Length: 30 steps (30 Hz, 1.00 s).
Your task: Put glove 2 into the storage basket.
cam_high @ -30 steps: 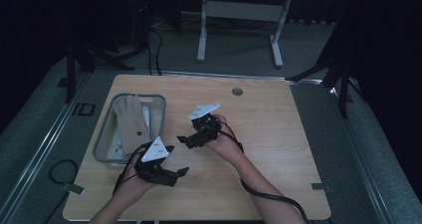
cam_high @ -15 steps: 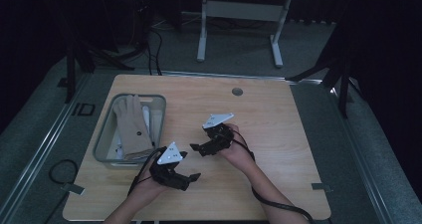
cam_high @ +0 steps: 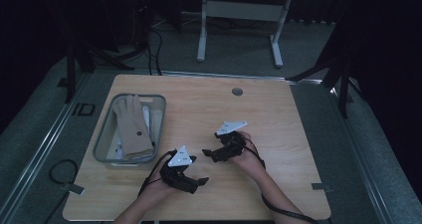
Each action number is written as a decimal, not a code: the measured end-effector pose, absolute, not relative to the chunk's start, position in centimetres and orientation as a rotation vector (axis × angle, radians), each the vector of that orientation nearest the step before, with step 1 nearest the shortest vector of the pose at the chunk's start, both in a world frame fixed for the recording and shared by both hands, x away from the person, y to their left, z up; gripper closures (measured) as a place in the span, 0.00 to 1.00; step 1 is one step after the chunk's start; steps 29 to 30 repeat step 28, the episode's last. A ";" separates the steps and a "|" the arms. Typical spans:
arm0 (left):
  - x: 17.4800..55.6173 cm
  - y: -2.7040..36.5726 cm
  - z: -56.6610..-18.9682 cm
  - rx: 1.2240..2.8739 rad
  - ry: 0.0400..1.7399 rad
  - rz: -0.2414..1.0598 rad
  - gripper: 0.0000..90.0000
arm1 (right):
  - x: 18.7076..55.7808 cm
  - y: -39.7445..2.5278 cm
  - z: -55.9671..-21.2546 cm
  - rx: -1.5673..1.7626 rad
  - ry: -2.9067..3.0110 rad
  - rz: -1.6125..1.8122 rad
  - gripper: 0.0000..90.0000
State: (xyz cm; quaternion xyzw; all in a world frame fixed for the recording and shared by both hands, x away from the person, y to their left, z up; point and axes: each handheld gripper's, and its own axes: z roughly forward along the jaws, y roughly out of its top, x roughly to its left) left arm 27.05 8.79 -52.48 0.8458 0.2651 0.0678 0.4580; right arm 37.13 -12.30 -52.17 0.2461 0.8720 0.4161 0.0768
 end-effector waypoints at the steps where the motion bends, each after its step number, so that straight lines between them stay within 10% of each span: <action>1: 27.1 8.7 -52.6 2.086 0.650 0.168 0.16 | 37.1 -12.6 -52.3 0.746 2.613 1.243 0.17; 30: 27.0 7.3 -54.5 2.109 0.594 0.122 0.16 | 36.0 -15.9 -55.1 0.783 2.594 1.256 0.17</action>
